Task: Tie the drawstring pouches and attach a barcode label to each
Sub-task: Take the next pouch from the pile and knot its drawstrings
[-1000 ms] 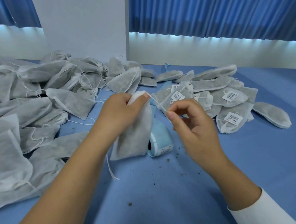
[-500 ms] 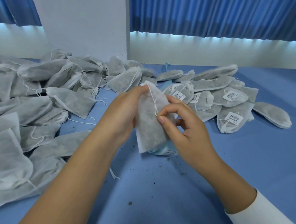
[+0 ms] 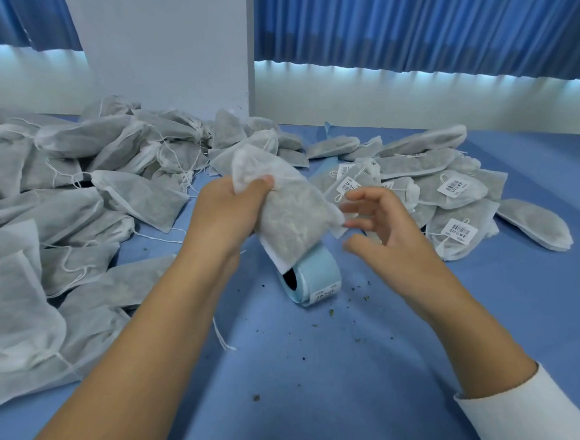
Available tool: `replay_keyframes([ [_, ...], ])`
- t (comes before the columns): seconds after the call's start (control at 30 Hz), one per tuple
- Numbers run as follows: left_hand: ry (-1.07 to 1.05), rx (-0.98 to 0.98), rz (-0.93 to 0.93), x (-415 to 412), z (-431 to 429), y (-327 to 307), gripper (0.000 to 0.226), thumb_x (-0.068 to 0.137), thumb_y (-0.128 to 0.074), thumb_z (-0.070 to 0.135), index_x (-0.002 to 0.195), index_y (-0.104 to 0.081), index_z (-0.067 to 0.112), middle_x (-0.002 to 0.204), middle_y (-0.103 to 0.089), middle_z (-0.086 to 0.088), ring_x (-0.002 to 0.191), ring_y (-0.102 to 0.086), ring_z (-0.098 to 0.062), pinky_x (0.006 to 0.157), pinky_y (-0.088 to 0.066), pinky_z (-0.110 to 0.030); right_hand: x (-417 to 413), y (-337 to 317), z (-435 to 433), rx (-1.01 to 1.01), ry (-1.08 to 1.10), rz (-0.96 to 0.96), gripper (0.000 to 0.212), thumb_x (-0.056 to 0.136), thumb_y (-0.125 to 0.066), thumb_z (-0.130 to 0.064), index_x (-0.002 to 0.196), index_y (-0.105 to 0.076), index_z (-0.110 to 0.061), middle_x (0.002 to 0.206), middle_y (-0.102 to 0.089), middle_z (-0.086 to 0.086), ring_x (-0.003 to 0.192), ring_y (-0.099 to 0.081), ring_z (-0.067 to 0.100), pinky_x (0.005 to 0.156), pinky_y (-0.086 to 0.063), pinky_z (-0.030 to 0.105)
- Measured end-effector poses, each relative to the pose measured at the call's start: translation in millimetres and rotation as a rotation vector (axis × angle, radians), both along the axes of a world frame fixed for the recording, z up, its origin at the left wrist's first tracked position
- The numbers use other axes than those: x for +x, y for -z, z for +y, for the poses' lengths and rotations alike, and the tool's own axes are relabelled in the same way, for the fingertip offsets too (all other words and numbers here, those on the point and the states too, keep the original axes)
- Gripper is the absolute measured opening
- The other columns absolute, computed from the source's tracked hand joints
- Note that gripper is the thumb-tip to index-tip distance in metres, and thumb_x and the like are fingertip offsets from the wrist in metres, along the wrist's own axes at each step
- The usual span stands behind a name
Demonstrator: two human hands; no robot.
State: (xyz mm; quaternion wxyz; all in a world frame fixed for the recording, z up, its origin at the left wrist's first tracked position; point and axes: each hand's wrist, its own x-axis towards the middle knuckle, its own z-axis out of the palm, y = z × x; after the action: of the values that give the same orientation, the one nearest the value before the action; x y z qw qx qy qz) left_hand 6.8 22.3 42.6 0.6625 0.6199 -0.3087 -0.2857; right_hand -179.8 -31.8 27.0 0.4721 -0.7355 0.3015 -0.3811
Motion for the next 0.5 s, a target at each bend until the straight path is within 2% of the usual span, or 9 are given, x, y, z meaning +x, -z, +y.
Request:
replay_keyframes([
  [0.07, -0.067, -0.003, 0.018, 7, -4, 4, 0.021, 0.095, -0.062, 0.023, 0.075, -0.062, 0.020, 0.088, -0.068, -0.004, 0.087, -0.065, -0.024, 0.088, -0.055, -0.049, -5, 2, -5, 0.070, -0.069, 0.199, 0.053, 0.081, -0.064, -0.005, 0.117, -0.046, -0.041, 0.122, -0.058, -0.006, 0.105, -0.060, -0.001, 0.082, -0.053, 0.023],
  [0.17, -0.118, 0.006, 0.047, 7, -9, 9, 0.020, 0.099, -0.054, 0.025, 0.080, -0.060, 0.024, 0.090, -0.068, 0.000, 0.088, -0.066, -0.020, 0.060, -0.058, -0.030, -3, 8, -6, 0.163, -0.141, 0.322, 0.055, 0.084, -0.065, -0.006, 0.120, -0.042, -0.041, 0.112, -0.066, -0.003, 0.091, -0.067, 0.006, 0.089, -0.054, 0.034],
  [0.2, -0.117, 0.015, 0.031, 5, -10, 10, 0.020, 0.100, -0.051, 0.026, 0.082, -0.061, 0.024, 0.092, -0.068, 0.001, 0.090, -0.066, -0.020, 0.059, -0.057, -0.028, -1, 11, -6, 0.167, -0.127, 0.328, 0.050, 0.086, -0.064, -0.008, 0.120, -0.043, -0.038, 0.105, -0.070, 0.002, 0.085, -0.067, 0.013, 0.092, -0.053, 0.039],
  [0.27, -0.103, 0.029, -0.083, 1, -12, 13, 0.025, 0.102, -0.046, 0.030, 0.090, -0.064, 0.019, 0.098, -0.070, -0.002, 0.098, -0.066, -0.023, 0.076, -0.058, -0.037, 5, 15, -6, 0.157, -0.071, 0.315, 0.037, 0.090, -0.065, -0.019, 0.117, -0.046, -0.035, 0.097, -0.072, 0.012, 0.089, -0.065, 0.033, 0.098, -0.050, 0.048],
  [0.3, -0.096, 0.029, -0.158, -1, -12, 15, 0.029, 0.103, -0.044, 0.032, 0.096, -0.066, 0.014, 0.100, -0.070, -0.004, 0.100, -0.066, -0.025, 0.084, -0.055, -0.041, 7, 16, -5, 0.157, -0.046, 0.302, 0.031, 0.090, -0.065, -0.026, 0.115, -0.047, -0.034, 0.095, -0.071, 0.014, 0.095, -0.064, 0.036, 0.099, -0.049, 0.050],
  [0.33, -0.089, 0.025, -0.217, -3, -12, 17, 0.033, 0.104, -0.042, 0.033, 0.098, -0.065, 0.011, 0.100, -0.070, -0.004, 0.099, -0.065, -0.024, 0.087, -0.052, -0.040, 10, 18, -5, 0.159, -0.027, 0.287, 0.029, 0.091, -0.065, -0.032, 0.113, -0.048, -0.033, 0.092, -0.072, 0.014, 0.097, -0.065, 0.035, 0.098, -0.049, 0.051],
  [0.43, -0.025, 0.047, -0.281, -7, -15, 24, 0.032, 0.104, -0.041, 0.033, 0.090, -0.063, 0.015, 0.089, -0.066, 0.006, 0.086, -0.061, -0.015, 0.076, -0.046, -0.031, 13, 21, -5, 0.135, -0.007, 0.230, 0.030, 0.090, -0.066, -0.035, 0.114, -0.050, -0.029, 0.082, -0.074, 0.005, 0.092, -0.069, 0.027, 0.095, -0.050, 0.051],
  [0.5, 0.001, 0.099, -0.266, -5, -19, 30, 0.032, 0.104, -0.042, 0.033, 0.091, -0.062, 0.012, 0.089, -0.064, 0.003, 0.087, -0.060, -0.017, 0.078, -0.047, -0.034, 11, 20, -5, 0.090, -0.035, 0.195, 0.029, 0.091, -0.065, -0.028, 0.117, -0.051, -0.030, 0.080, -0.072, 0.005, 0.088, -0.069, 0.027, 0.094, -0.051, 0.050],
])
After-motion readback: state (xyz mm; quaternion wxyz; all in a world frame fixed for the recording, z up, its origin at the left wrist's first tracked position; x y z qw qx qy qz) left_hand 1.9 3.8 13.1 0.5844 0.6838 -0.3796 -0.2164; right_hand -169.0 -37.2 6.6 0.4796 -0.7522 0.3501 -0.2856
